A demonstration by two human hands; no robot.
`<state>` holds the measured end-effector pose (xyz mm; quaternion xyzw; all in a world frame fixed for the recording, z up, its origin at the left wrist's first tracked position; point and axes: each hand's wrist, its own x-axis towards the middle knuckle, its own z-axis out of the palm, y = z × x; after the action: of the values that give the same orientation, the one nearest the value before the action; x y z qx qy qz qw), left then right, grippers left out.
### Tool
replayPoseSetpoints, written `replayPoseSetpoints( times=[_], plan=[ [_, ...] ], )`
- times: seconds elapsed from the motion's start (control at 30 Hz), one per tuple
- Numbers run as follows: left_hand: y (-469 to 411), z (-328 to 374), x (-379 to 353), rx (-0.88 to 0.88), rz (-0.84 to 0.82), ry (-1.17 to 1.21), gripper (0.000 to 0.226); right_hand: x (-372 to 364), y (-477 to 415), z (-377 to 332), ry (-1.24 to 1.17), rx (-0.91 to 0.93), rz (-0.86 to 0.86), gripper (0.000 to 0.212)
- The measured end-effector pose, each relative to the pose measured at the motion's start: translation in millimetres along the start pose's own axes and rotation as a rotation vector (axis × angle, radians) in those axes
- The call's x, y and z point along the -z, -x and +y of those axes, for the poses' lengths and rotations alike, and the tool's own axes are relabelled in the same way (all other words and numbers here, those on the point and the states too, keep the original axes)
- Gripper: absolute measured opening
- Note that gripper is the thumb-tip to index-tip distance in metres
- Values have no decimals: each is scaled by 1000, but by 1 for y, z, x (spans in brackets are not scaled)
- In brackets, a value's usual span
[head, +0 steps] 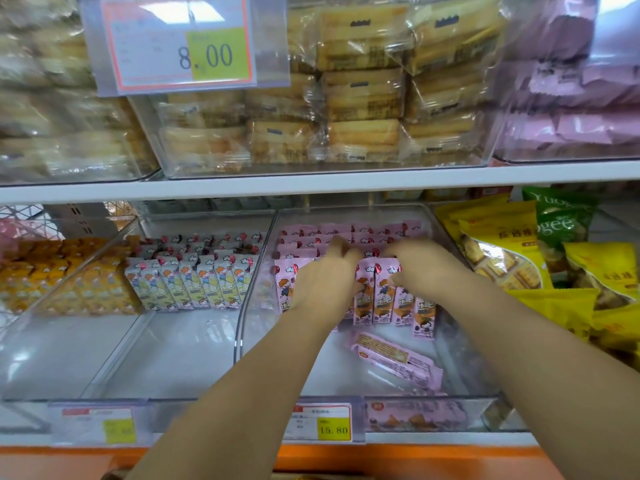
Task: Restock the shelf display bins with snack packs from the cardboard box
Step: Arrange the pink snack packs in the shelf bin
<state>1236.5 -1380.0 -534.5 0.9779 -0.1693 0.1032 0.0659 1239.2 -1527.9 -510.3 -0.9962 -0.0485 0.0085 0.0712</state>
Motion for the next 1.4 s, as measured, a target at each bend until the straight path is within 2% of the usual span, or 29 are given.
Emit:
replayPoseSetpoints(
  times=[0.07,0.2,0.27,0.33,0.43,0.5,0.6,0.7,0.77,0.83,0.9,0.97,1.03,1.17,1.23,1.27,1.33,1.4],
  plan=[
    [0,0,-1,15,20,26,49,-1,2,0,-42,-4,59,42],
    [5,-4,2,16,9,138,57,5,11,-2,-110,16,126,60],
    [12,-6,7,6,7,250,57,11,21,-3,-159,41,176,57],
    [23,-10,15,1,-2,379,55,12,34,-3,-225,75,226,41],
    [43,-16,25,-3,-13,521,43,-2,55,-6,-302,125,41,21],
    [56,-20,30,1,-14,562,36,-17,60,-10,-235,148,-127,25],
    [71,-22,35,17,-45,615,33,-41,55,-13,-78,106,-273,43],
    [79,-22,37,12,-71,642,32,-50,49,-16,14,105,-282,34],
    [81,-23,38,18,-73,676,34,-40,49,-13,-146,125,-219,22],
    [81,-23,40,30,-61,711,43,-20,56,-9,-484,161,-209,21],
    [81,-21,44,47,-72,792,52,-3,68,-6,-830,197,-279,25],
    [81,-17,47,62,-114,954,50,5,79,-4,-1109,205,-387,25],
    [81,-13,50,79,-146,1124,44,6,85,-5,-1271,216,-443,26],
    [85,-7,56,95,-131,1301,34,4,85,-7,-1439,146,-369,27],
    [88,-7,57,114,-70,1288,28,2,83,-5,-1383,108,-318,26],
    [89,-9,57,130,-14,1222,27,0,82,-4,-1271,103,-289,27],
    [95,-13,60,168,100,1005,28,-3,81,-2,-929,118,-277,25],
    [102,-16,64,167,157,845,28,-9,81,-5,-580,181,-391,23]
  ],
)
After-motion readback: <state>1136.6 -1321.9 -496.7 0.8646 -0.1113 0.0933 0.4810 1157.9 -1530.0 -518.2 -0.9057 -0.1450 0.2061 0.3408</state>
